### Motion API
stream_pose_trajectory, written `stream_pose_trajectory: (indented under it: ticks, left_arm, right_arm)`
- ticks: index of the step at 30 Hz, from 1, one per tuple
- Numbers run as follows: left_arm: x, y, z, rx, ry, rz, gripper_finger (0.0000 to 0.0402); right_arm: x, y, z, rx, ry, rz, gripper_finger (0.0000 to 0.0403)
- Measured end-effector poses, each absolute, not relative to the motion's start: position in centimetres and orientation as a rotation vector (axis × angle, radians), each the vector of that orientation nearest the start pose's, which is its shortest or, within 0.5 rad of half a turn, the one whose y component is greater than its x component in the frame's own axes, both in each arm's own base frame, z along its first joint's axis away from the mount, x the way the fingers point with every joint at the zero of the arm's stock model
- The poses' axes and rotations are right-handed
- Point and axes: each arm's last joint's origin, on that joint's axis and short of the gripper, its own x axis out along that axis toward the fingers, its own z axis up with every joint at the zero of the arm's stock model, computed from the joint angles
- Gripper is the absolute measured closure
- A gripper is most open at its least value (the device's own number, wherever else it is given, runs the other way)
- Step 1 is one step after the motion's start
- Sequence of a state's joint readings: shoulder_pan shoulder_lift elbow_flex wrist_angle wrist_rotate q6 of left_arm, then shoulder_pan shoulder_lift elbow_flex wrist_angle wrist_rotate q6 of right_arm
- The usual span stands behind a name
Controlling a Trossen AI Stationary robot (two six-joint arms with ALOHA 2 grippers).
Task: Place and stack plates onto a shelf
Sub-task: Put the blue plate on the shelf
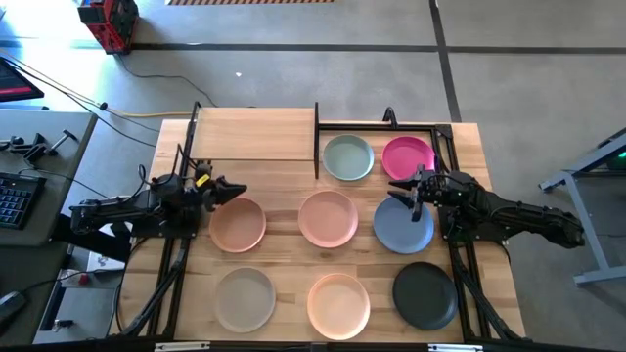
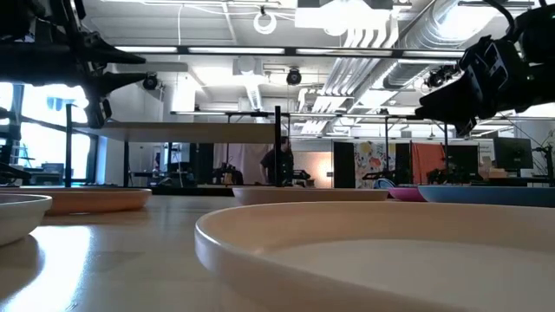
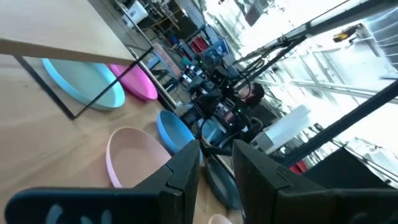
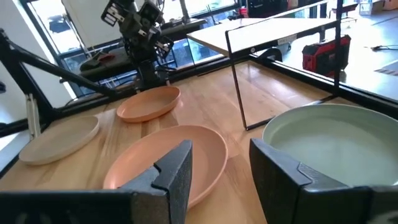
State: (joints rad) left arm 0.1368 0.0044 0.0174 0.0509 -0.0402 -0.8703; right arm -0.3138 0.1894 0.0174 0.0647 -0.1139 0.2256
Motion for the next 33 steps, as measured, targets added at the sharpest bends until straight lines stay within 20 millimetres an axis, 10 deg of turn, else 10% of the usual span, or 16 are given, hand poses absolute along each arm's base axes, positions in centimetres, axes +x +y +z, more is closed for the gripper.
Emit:
stream_pose_trajectory:
  ticks: [18,33]
  left_arm:
    - [9.5,1.6,17.6,-0.878,-0.180,0.170,0.0316]
    - [8.6,1.7,21.2,-0.880,-0.413,0.174,0.0316]
  right_arm:
    - [10.4,-3.2,16.9,0.315,-0.031,-0.261,0.0258]
    - [9.8,-3.0,23.5,0.202,-0.317,-0.218,0.0258]
